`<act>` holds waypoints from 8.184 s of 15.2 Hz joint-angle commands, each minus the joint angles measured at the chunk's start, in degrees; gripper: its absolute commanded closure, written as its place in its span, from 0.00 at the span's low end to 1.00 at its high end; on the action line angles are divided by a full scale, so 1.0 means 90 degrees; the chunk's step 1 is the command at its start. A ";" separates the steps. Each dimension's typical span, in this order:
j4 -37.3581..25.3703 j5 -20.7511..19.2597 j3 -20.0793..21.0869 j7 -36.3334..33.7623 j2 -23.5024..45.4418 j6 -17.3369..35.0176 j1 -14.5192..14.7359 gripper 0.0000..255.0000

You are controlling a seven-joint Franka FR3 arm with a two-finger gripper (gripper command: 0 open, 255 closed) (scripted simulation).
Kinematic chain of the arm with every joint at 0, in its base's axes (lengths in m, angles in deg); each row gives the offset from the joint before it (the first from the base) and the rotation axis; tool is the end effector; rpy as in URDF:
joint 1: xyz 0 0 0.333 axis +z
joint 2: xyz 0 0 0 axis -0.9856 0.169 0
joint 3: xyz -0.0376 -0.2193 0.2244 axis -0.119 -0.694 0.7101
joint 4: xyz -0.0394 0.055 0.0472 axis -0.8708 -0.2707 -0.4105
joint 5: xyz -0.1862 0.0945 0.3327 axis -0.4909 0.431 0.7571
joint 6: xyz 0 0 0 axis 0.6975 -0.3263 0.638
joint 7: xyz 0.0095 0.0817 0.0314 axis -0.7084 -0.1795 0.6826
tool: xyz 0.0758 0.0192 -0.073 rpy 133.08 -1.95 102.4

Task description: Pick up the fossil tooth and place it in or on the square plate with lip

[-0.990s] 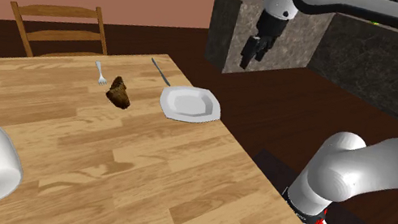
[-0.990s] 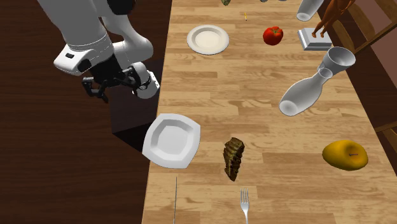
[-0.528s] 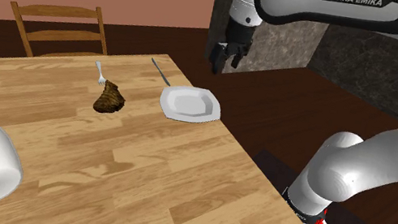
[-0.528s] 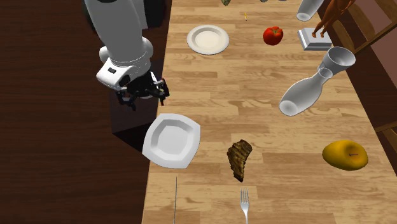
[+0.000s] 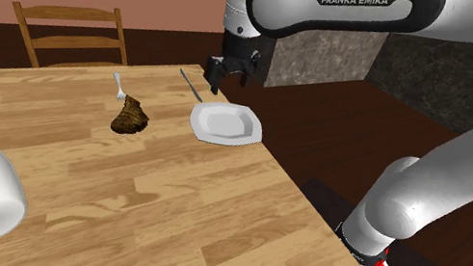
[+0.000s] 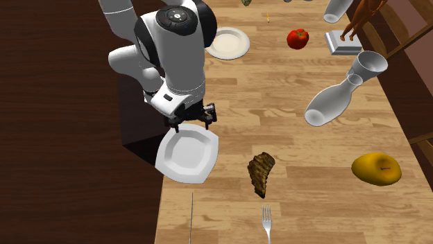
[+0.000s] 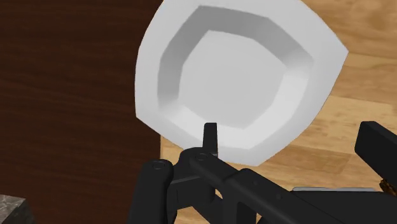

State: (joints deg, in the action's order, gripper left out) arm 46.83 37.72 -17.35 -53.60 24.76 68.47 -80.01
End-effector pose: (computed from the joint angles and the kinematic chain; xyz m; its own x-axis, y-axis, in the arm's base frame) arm 0.4372 0.1638 0.5715 0.9774 -0.1501 0.1490 -0.1608 -0.9850 0.0624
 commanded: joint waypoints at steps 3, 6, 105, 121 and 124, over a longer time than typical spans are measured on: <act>-0.0800 -0.0301 0.0502 -0.0997 0.1061 0.0078 -0.0016 0.00; -0.1486 -0.0642 0.0767 -0.1695 0.1881 0.0029 0.0037 0.00; -0.1946 -0.1154 0.0701 -0.1573 0.2232 -0.0185 -0.0237 1.00; 0.0032 0.0701 0.0516 -0.1606 0.1144 0.0652 -0.0173 0.00; 0.0200 0.0689 0.0534 -0.1618 0.1200 0.0872 -0.0168 0.00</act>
State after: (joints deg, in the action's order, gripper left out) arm 48.37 43.99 -12.61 -68.09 35.31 75.78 -81.53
